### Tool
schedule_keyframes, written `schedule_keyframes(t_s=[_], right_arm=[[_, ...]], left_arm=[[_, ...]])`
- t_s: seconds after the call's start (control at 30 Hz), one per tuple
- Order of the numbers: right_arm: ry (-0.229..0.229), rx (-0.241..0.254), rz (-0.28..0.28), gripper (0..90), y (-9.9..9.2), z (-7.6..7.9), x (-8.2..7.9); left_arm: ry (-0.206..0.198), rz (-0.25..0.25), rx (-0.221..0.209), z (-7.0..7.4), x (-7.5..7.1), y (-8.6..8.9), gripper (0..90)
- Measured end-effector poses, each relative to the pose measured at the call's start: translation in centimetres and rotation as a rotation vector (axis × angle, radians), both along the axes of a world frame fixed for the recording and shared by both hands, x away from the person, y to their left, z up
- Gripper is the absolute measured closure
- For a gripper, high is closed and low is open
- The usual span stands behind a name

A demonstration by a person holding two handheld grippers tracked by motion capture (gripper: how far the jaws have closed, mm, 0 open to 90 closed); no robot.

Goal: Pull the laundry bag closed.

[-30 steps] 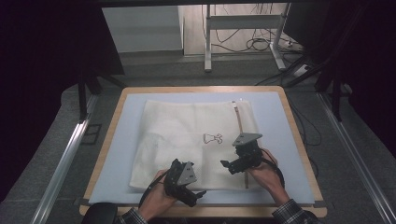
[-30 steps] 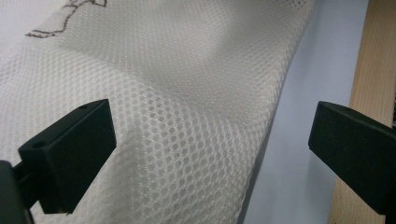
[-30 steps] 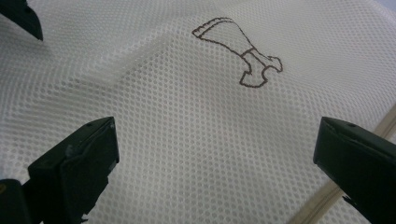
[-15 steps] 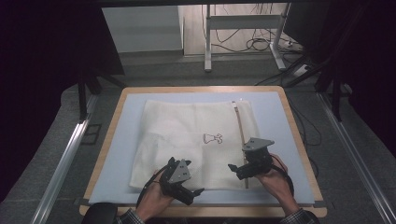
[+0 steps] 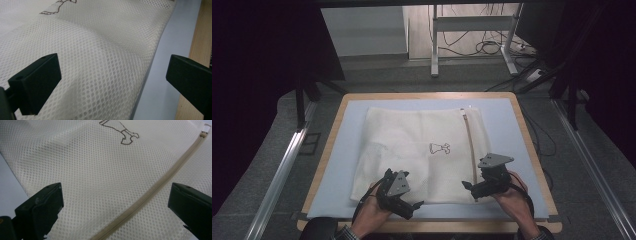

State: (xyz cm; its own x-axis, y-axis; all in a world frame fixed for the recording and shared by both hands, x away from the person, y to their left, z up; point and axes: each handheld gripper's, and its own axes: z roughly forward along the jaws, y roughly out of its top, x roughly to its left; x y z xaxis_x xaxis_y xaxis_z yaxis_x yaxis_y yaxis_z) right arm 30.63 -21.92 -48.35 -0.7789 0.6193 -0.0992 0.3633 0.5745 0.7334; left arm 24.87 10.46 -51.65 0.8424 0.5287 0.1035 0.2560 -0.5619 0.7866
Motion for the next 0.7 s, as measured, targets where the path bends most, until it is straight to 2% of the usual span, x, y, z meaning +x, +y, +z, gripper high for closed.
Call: schedule_keyframes(t_s=[0.4, 0.7], right_arm=[[0.015, -0.015, -0.018, 0.0, -0.9, -0.1, -1.1], [0.018, -0.017, -0.045, 0.0, -1.8, -0.2, -1.9]], left_arm=[[0.018, 0.036, -0.012, 0.2, -0.4, 1.7, 0.0], [0.03, 0.073, -0.009, 0.2, -0.7, 3.7, 0.0]])
